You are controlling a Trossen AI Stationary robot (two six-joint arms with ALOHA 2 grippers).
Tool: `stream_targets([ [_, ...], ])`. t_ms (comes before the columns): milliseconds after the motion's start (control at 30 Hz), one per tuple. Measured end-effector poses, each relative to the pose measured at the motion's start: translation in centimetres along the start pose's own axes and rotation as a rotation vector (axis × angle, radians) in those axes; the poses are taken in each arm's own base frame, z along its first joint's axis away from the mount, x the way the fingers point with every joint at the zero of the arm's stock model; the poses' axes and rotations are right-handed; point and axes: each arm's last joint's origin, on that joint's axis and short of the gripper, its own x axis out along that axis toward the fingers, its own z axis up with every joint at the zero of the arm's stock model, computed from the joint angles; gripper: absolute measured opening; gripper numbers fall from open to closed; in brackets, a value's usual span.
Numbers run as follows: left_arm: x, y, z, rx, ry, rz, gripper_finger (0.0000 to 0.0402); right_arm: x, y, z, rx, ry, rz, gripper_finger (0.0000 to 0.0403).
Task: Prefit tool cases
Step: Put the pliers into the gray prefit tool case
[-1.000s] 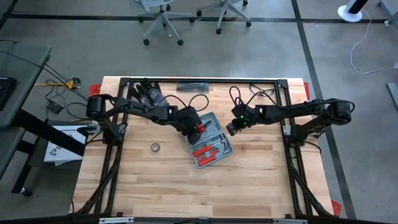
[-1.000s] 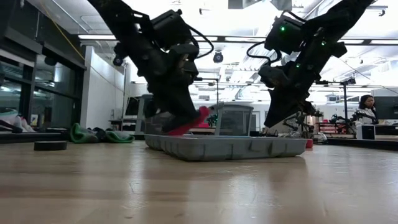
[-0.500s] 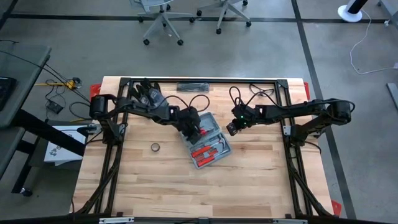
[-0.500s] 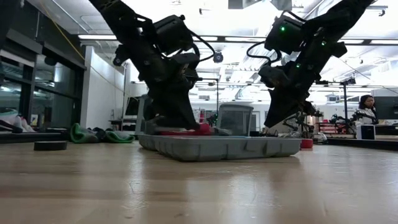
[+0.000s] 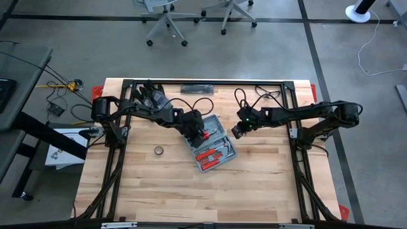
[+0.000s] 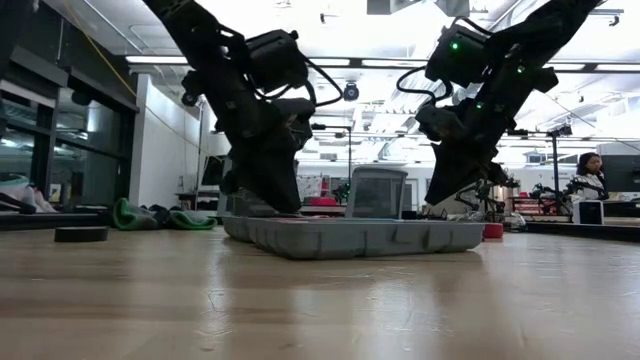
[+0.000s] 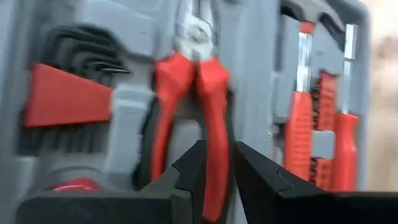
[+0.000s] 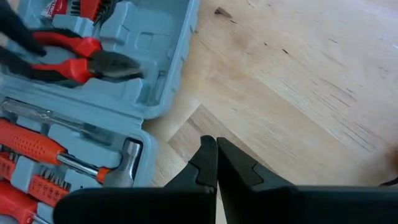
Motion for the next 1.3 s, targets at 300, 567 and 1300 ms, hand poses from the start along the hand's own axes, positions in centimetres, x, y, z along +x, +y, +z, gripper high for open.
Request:
stream_targets([
  [300, -0.8, 0.0, 0.5, 0.087, 0.008, -0.089, 0.0074, -0.1, 1.3, 0.9, -0.027, -0.042, 0.197, 0.0],
  [567, -2.2, -1.1, -0.4, 0.159, 0.006, -0.098, 0.0058, 0.4, 3.5, 1.1, -0.051, -0.108, 0.374, 0.0],
  [1300, -5.7, 1.2, -6.5, -0.041, -0.131, -0.244, 0.0003, 11.0, 8.6, 4.1, -0.235, 0.218, 0.342, 0.0],
])
